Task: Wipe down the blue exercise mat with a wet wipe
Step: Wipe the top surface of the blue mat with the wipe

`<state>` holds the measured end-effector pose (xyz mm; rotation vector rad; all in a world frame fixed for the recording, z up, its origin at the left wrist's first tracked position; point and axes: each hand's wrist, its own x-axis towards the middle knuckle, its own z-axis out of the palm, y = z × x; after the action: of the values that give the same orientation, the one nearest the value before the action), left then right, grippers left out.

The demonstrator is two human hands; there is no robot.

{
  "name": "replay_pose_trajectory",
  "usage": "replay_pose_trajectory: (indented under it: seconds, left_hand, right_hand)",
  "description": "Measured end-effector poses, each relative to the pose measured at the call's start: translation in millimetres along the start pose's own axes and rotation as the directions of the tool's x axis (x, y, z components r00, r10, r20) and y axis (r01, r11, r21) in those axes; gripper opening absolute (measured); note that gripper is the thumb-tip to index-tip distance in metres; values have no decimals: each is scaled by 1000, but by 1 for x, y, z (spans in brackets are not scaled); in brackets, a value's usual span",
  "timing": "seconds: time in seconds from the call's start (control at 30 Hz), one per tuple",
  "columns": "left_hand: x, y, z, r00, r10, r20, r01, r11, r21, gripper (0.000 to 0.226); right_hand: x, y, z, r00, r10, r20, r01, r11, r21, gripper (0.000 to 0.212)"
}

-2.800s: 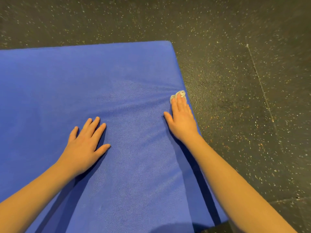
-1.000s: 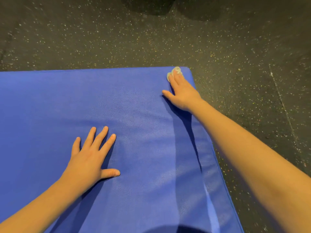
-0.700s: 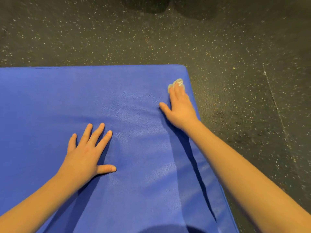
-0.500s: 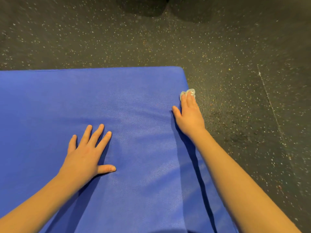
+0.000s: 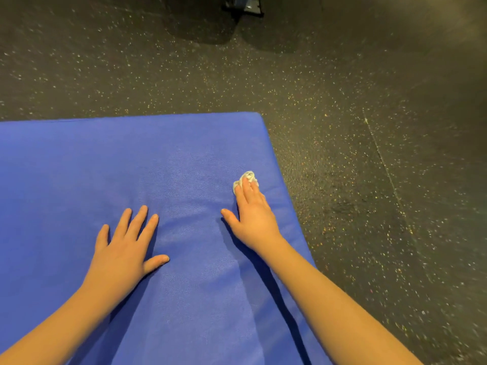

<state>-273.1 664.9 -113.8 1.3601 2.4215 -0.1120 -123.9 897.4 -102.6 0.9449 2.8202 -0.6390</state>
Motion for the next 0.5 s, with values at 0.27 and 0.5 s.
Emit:
replay_pose_trajectory:
  seconds: [0.27, 0.5]
  left_hand:
    - [-43, 7, 5, 1000, -7, 20, 7, 1000, -2, 72]
    - [-88, 9, 14, 998, 3, 63, -2, 1000, -21, 77]
  right_hand:
    - [-25, 3, 5, 995, 96, -30, -96, 995, -19, 67]
    - [-76, -8, 11, 981, -173, 94, 179, 982, -66, 69]
